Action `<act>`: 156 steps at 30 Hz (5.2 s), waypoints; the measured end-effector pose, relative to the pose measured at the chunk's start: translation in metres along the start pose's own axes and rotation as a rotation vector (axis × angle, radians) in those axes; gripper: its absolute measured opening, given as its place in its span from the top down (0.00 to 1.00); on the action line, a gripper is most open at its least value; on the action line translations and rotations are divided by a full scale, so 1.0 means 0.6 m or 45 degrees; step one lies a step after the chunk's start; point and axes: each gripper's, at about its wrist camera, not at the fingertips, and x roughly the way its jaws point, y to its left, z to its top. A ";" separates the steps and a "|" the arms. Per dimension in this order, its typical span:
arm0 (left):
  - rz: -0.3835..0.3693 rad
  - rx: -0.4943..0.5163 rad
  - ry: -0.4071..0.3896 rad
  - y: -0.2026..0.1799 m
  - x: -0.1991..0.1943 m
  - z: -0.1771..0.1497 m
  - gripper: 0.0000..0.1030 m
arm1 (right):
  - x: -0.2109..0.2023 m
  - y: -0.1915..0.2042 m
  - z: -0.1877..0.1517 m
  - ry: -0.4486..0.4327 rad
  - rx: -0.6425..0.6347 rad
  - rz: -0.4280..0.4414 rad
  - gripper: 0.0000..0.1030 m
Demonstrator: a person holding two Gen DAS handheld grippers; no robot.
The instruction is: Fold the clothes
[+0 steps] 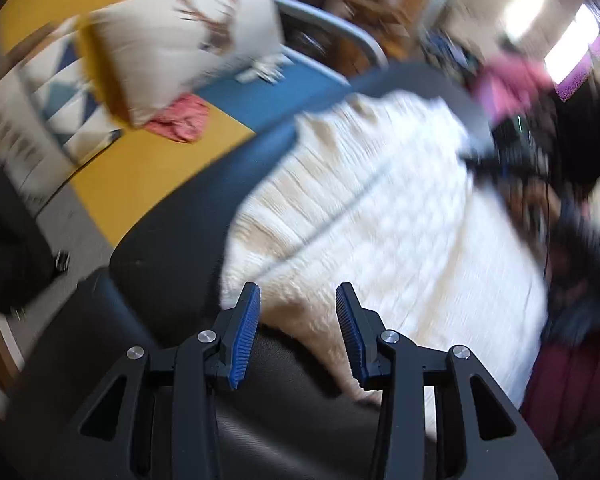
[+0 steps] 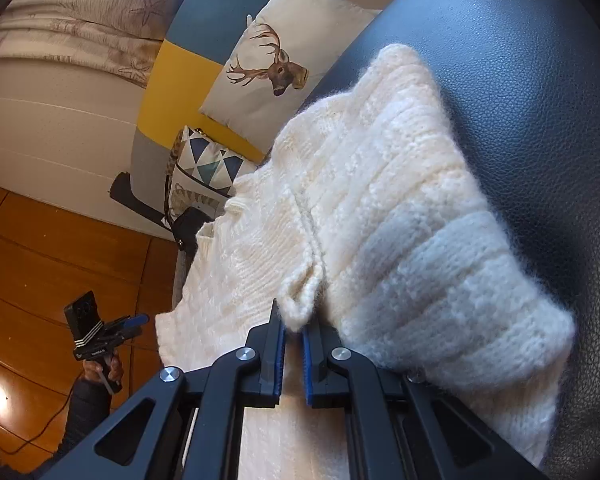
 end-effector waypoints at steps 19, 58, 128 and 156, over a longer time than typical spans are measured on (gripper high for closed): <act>-0.122 0.433 0.486 -0.016 0.085 0.075 0.59 | 0.003 0.003 0.001 0.063 -0.043 0.032 0.96; -0.349 -0.571 -0.276 -0.133 0.004 -0.124 0.56 | 0.000 0.024 -0.016 -0.020 -0.118 -0.130 0.95; 0.096 -1.396 -0.866 -0.065 0.084 -0.133 0.82 | 0.136 0.260 -0.058 0.076 -0.839 -0.424 0.75; 0.034 -1.358 -0.831 -0.060 0.062 -0.157 0.86 | 0.167 0.276 -0.045 0.177 -0.831 -0.343 0.77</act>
